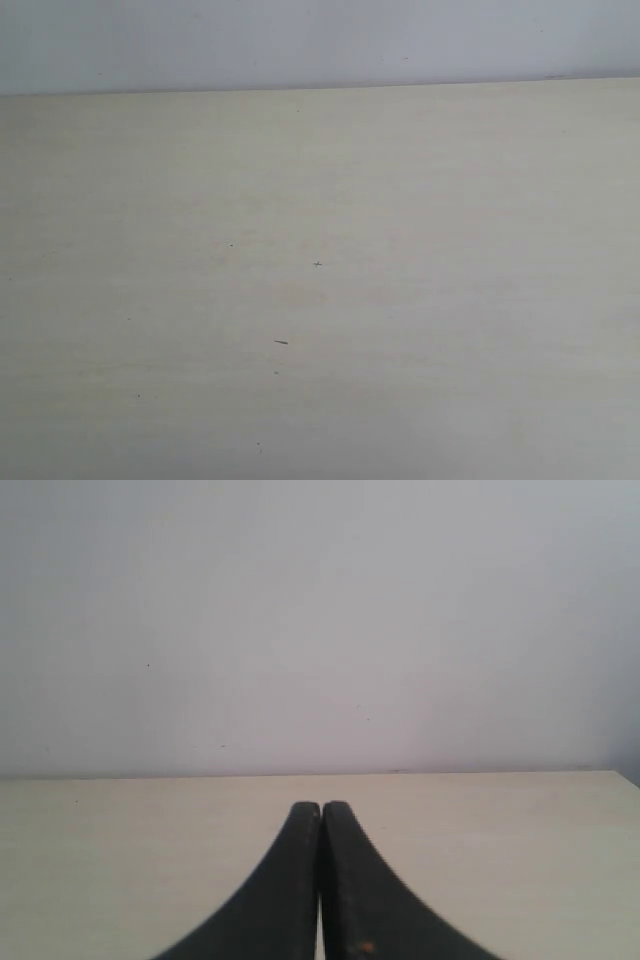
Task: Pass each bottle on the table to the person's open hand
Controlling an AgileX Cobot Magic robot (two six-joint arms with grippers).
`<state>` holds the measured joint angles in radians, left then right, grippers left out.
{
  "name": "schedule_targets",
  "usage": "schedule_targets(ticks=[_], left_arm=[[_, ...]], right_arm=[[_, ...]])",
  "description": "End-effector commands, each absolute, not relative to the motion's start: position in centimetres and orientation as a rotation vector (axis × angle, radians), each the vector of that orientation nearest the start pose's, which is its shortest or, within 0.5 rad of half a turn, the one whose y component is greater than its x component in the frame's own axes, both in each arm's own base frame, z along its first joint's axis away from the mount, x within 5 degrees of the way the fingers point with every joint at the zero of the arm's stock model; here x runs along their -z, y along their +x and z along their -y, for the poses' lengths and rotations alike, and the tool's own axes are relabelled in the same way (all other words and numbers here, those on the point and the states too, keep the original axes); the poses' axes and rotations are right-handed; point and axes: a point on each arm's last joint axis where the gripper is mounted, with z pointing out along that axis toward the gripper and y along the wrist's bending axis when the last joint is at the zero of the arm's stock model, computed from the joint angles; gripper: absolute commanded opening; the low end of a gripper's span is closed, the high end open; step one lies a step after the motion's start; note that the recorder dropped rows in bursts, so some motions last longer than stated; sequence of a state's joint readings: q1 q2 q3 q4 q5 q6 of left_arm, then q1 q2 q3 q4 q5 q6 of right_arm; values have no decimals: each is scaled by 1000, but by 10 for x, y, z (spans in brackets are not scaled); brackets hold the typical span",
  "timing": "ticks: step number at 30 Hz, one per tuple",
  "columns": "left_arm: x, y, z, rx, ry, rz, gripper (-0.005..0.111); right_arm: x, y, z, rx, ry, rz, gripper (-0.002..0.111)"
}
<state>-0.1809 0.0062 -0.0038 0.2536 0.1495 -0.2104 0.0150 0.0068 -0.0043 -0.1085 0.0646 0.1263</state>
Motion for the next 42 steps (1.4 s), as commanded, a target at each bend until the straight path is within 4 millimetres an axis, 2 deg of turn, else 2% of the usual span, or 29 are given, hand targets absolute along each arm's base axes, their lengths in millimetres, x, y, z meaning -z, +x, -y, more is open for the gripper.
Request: schedule_targets(ticks=[1,20,32,42], left_arm=[[-200,56,7,70,155,-1619,0],[-200,56,6,64,147,-1619,0],[-200,56,-3,-57,20,-1626,0],[-200,56,-4,-70,7,-1628,0]], right_arm=[[-207,56,0,-21,18,-1548,0],[-207,56,0,-21,18,-1548,0],[-207,56,0,-25,21,-1548,0],[-207,56,0,-25,21,-1548,0]])
